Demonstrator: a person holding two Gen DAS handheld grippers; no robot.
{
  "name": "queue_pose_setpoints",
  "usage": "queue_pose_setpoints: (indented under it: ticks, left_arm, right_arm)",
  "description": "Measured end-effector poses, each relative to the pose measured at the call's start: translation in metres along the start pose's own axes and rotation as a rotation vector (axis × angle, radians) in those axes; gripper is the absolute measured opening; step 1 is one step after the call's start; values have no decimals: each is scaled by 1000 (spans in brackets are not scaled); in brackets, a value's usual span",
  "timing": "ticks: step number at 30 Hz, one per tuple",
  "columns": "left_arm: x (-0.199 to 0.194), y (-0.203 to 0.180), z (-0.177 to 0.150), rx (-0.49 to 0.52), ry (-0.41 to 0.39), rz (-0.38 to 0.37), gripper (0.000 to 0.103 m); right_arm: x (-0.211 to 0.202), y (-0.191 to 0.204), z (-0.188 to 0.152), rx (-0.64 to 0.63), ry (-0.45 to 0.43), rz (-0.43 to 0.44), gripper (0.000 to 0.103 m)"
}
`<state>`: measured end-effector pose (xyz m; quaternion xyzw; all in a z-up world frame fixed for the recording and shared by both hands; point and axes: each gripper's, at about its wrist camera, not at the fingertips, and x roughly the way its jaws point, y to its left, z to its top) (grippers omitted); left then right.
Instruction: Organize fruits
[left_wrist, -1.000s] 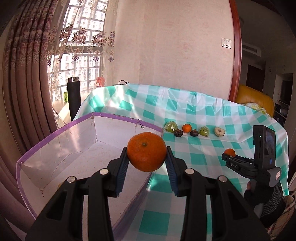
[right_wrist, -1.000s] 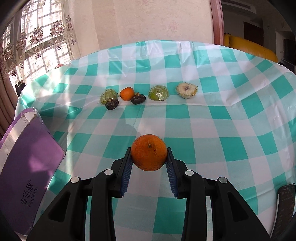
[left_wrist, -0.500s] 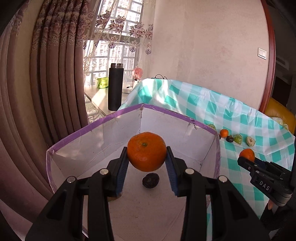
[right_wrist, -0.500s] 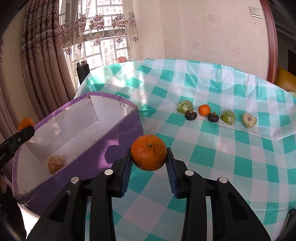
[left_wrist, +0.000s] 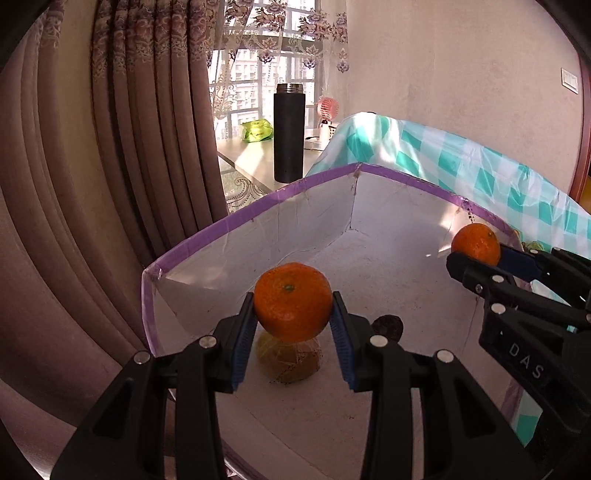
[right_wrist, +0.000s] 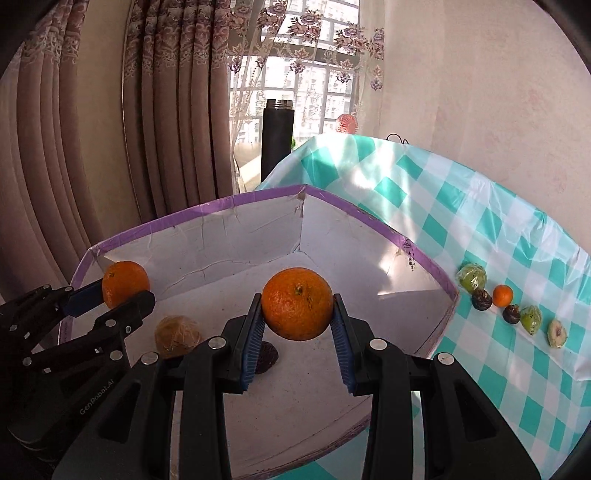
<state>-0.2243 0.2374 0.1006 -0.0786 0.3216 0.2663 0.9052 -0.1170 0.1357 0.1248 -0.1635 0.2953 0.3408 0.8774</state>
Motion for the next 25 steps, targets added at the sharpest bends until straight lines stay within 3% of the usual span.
queue_pose_setpoints:
  ticks: [4, 7, 10, 11, 13, 15, 22, 25]
  left_arm:
    - [17, 5, -4, 32, 81, 23, 39]
    - [23, 1, -8, 109, 100, 72, 40]
    - [28, -2, -8, 148, 134, 73, 41]
    - [29, -4, -8, 167, 144, 79, 41]
    - [31, -6, -9, 186, 150, 87, 56]
    - [31, -5, -9, 181, 153, 59, 68]
    - [30, -11, -10, 218, 139, 129, 78]
    - [20, -10, -10, 221, 105, 177, 93]
  right_arm:
    - [44, 14, -3, -93, 193, -30, 36]
    - [54, 18, -1, -129, 267, -35, 36]
    - [61, 22, -4, -186, 351, -28, 36]
    - [61, 22, -5, -185, 358, -21, 37]
    - [60, 22, -5, -194, 357, -33, 44]
    - [57, 23, -4, -197, 343, -49, 58]
    - [50, 22, -5, -199, 296, -107, 61]
    - [39, 13, -3, -133, 202, -105, 70]
